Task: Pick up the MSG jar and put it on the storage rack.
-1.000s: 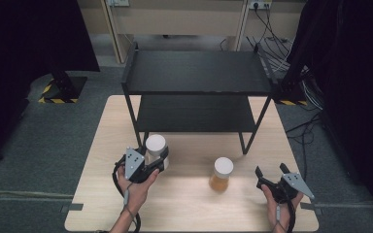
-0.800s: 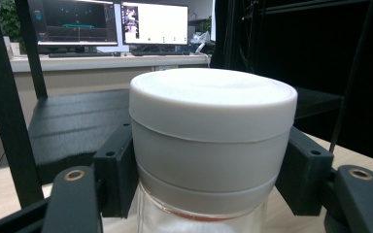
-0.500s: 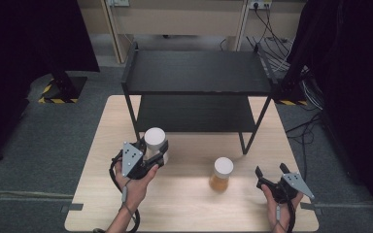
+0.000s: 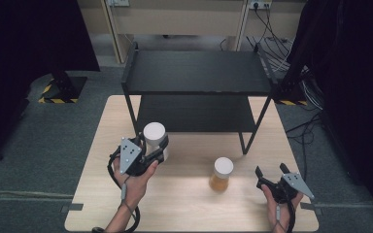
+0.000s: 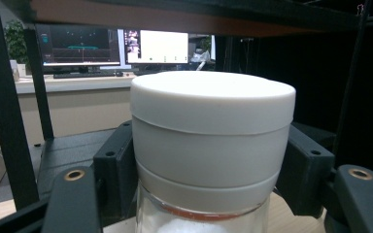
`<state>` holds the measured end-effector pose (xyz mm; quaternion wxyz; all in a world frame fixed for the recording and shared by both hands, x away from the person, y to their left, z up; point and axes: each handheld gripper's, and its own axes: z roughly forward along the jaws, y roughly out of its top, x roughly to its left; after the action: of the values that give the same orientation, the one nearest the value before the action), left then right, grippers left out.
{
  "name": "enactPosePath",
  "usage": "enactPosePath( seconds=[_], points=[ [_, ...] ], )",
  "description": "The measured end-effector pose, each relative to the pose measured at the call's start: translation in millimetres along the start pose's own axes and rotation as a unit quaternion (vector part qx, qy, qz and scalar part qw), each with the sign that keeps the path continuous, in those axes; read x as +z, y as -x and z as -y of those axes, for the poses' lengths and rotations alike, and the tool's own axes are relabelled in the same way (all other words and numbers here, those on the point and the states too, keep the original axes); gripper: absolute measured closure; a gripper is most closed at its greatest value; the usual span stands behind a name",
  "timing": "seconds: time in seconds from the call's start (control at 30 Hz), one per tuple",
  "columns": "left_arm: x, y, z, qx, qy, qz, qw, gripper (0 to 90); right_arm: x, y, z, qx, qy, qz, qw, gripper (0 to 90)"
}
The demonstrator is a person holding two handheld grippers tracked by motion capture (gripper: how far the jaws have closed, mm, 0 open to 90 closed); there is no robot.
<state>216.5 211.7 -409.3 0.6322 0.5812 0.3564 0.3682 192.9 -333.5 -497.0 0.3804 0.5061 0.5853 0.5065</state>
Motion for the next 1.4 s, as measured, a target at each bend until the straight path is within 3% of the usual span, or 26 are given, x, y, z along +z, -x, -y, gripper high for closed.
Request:
enactPosePath(
  seconds=[1.4],
  points=[
    [11.4, 3.3, -48.0, 0.008, 0.032, -0.008, 0.9994, 33.9, 0.0, -0.7, 0.1, -0.001, 0.0, 0.001, 1.0, 3.9]
  ],
)
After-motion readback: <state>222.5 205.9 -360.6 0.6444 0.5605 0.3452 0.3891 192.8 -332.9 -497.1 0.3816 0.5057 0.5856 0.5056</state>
